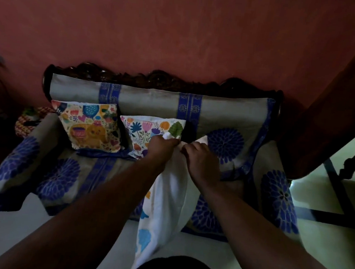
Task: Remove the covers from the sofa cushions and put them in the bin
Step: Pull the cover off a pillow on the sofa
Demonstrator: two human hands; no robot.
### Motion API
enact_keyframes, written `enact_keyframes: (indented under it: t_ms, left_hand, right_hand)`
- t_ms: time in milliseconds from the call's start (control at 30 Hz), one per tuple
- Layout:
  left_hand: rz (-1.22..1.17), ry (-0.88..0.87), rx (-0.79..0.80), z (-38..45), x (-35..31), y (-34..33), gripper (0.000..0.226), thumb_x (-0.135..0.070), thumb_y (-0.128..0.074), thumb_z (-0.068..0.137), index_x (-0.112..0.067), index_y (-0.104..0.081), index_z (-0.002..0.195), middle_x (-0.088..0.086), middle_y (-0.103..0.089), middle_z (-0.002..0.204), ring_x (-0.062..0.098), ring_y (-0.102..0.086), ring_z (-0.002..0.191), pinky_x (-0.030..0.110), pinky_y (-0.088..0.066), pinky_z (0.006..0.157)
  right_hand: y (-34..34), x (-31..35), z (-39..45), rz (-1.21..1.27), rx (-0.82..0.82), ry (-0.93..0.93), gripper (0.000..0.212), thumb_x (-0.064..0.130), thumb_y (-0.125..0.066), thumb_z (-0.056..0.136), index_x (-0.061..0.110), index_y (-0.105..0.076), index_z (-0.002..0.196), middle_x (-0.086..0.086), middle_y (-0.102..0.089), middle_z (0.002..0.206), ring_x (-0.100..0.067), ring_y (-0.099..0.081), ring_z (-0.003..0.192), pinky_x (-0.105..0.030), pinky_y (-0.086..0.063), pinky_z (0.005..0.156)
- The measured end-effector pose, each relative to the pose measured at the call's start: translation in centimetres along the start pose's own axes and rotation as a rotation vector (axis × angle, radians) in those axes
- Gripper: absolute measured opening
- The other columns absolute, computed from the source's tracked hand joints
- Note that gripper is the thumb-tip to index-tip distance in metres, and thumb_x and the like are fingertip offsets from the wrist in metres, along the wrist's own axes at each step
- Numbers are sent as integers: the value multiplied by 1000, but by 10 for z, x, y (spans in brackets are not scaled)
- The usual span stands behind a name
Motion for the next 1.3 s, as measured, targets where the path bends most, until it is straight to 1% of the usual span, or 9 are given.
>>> enact_keyframes:
  t_ms: [167, 300, 433, 567, 833, 967, 1100, 1200, 1300]
  left_hand:
    - [-92, -86, -87, 14, -24, 14, 42, -43, -81, 68, -11, -65, 92, 12, -70, 94, 29, -69, 87, 47, -60, 79]
    - [-199, -114, -130, 25, -47, 33, 40, -31, -79, 81, -4, -65, 107, 11, -68, 100, 25, -66, 92, 34, -54, 74]
    - [-276, -106, -70, 22, -58, 28, 50, -33, -83, 75, -3, -65, 110, 12, -70, 100, 26, -69, 91, 40, -59, 80]
    - [-259, -77, -1, 27, -40, 8, 69, -51, -86, 57, -9, -66, 108, 10, -72, 100, 27, -71, 92, 50, -60, 84]
    - [-493, -18, -43, 23, -54, 21, 24, -28, -79, 84, -19, -56, 86, 4, -65, 90, 22, -63, 85, 30, -49, 67]
    - [-524, 48, -24, 23, -45, 23, 42, -37, -82, 79, -10, -62, 106, 8, -66, 99, 24, -63, 89, 34, -48, 71]
    - [-545, 81, 47, 22, -47, 21, 70, -47, -89, 62, -12, -67, 118, 10, -73, 108, 31, -69, 98, 49, -55, 90]
    - [-537, 56, 137, 18, -53, 14, 64, -44, -90, 62, -10, -70, 113, 12, -75, 105, 31, -73, 95, 48, -58, 85]
    - [-549, 55, 198, 14, -52, 9, 73, -46, -92, 59, -11, -69, 119, 14, -75, 108, 32, -74, 96, 54, -58, 87]
  right_hand:
    - [-11, 0, -32, -29, 106, 155, 22, 22, -48, 87, 21, -69, 97, 1, -62, 92, -23, -59, 87, -32, -47, 56]
    - [-21, 2, -82, 43, 88, 206, 27, 20, -48, 83, 15, -73, 91, -3, -69, 86, -25, -67, 77, -32, -54, 58]
    - [-54, -3, -117, 87, 434, 144, 20, 25, -54, 87, 20, -71, 98, -3, -67, 94, -28, -66, 86, -40, -57, 61]
    - [-70, -1, -105, -14, 796, 241, 25, 21, -55, 96, 17, -64, 119, -4, -60, 124, -26, -54, 117, -39, -51, 88]
    - [-93, -3, -160, -214, 948, 175, 23, 22, -48, 97, 12, -68, 105, -11, -65, 110, -33, -59, 111, -46, -54, 83]
    - [-93, -21, -157, 22, 891, -124, 26, 34, -54, 93, 28, -67, 115, -2, -67, 116, -25, -64, 108, -36, -54, 87]
    - [-61, -26, -124, 487, 476, -523, 29, 15, -59, 94, 15, -65, 123, 6, -66, 113, -13, -63, 102, -22, -46, 89]
    - [-51, -16, -91, 769, 263, -801, 23, 17, -58, 99, 10, -64, 121, -5, -69, 111, -25, -66, 103, -25, -50, 84]
    - [-48, -4, -62, 933, 210, -842, 75, 59, -64, 82, 15, -50, 141, -4, -58, 135, -23, -56, 123, -36, -46, 102]
Point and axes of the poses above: each hand's wrist, its own z-axis towards the middle knuckle, its own y-axis out of the back of the hand, x = y × z, the point moved 5 cm from there along z, towards the middle knuckle
